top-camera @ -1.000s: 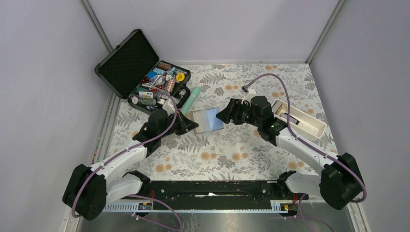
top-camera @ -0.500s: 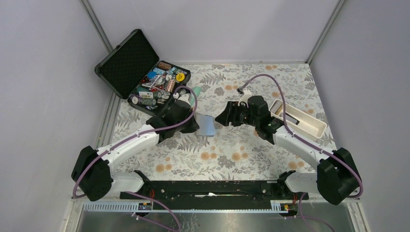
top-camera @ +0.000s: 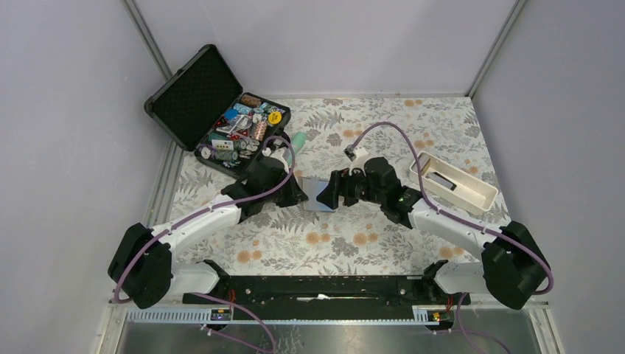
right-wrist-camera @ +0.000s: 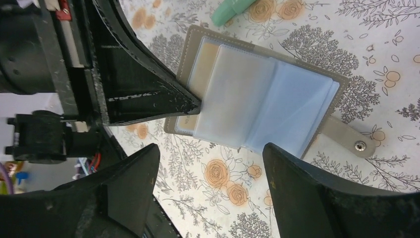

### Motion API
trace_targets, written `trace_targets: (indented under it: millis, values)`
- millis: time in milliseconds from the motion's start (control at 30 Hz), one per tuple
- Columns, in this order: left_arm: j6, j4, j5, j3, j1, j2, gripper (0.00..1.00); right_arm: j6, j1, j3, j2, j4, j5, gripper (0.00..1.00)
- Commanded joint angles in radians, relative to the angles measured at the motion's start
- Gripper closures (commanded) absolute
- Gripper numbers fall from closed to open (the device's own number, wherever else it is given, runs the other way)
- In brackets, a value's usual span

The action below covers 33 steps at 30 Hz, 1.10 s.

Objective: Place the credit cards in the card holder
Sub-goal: Place the card holder at the center of the board.

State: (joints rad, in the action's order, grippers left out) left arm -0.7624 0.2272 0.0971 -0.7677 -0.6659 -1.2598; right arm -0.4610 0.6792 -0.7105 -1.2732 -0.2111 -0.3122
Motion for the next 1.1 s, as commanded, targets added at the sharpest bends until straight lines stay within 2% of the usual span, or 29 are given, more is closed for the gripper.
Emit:
trace_targets:
  millis: [0, 300, 733, 833, 1067]
  values:
    - [-0.046, -0.139, 0.079, 0.015, 0.011, 0.035, 1.0, 0.068, 0.046, -0.011, -0.027, -0.005, 0.144, 0.15]
    - [-0.079, -0.186, 0.122, 0.058, 0.036, 0.076, 1.0, 0.073, 0.111, -0.039, -0.106, -0.026, 0.22, 0.13]
    - [-0.077, -0.204, 0.153, 0.06, 0.039, 0.06, 1.0, 0.039, 0.144, -0.1, -0.192, -0.044, 0.252, 0.13]
    - [-0.083, -0.222, 0.158, 0.069, 0.041, 0.065, 1.0, 0.019, 0.145, -0.117, -0.214, -0.001, 0.322, 0.14]
    - [-0.085, -0.223, 0.16, 0.091, 0.062, 0.086, 1.0, 0.027, 0.144, -0.139, -0.243, 0.155, 0.596, 0.14]
